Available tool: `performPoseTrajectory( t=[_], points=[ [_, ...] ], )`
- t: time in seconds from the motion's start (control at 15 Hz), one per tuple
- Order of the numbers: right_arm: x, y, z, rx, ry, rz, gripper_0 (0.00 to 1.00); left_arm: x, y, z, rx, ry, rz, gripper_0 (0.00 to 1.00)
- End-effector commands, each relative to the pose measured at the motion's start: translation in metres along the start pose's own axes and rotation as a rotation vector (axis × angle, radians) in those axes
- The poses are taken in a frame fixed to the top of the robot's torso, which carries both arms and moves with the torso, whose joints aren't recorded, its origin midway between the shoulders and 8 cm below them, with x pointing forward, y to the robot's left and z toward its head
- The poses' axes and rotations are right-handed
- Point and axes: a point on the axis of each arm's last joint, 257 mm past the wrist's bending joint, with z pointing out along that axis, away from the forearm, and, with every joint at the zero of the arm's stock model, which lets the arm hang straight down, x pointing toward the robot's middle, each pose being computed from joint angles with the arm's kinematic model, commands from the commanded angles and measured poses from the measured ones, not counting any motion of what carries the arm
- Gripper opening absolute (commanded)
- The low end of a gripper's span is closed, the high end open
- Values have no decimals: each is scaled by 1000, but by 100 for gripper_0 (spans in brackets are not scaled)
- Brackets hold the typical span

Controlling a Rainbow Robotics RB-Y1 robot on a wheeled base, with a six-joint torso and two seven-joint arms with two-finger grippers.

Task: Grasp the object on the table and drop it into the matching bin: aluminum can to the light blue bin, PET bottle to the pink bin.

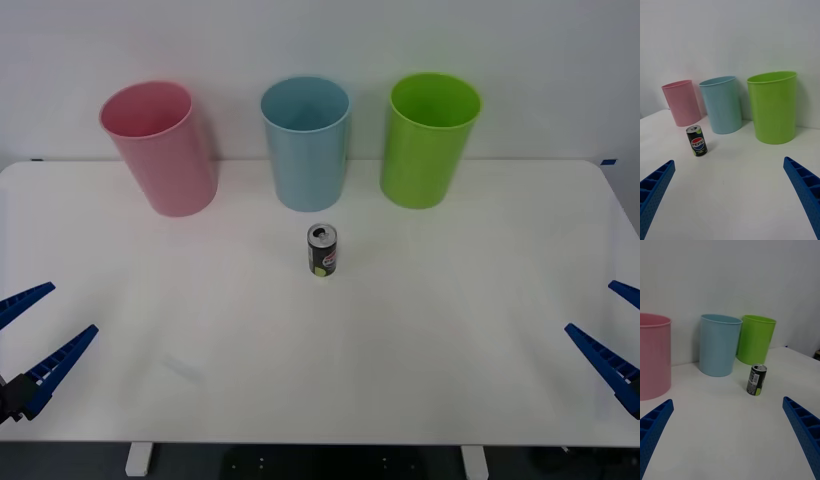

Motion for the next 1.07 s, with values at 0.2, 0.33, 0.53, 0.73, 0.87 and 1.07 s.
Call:
performPoseTrajectory(
  t=[0.2, 0.33, 0.53, 0.73, 0.87, 1.07],
  points=[
    [-4, 4, 6, -10, 3, -12, 100, 0, 0, 0, 0, 0, 0, 100],
    [-1, 6, 9, -15, 7, -10, 100, 0, 0, 0, 0, 0, 0, 100],
    [10, 16, 25, -53, 15, 14, 100, 0, 0, 0, 0, 0, 0, 100],
    [33, 26, 45, -96, 38, 42, 100, 0, 0, 0, 0, 0, 0, 100],
    [46, 34, 56, -124, 48, 60, 100, 0, 0, 0, 0, 0, 0, 100],
    [63, 43, 73, -153, 55, 71, 100, 0, 0, 0, 0, 0, 0, 100]
  ],
)
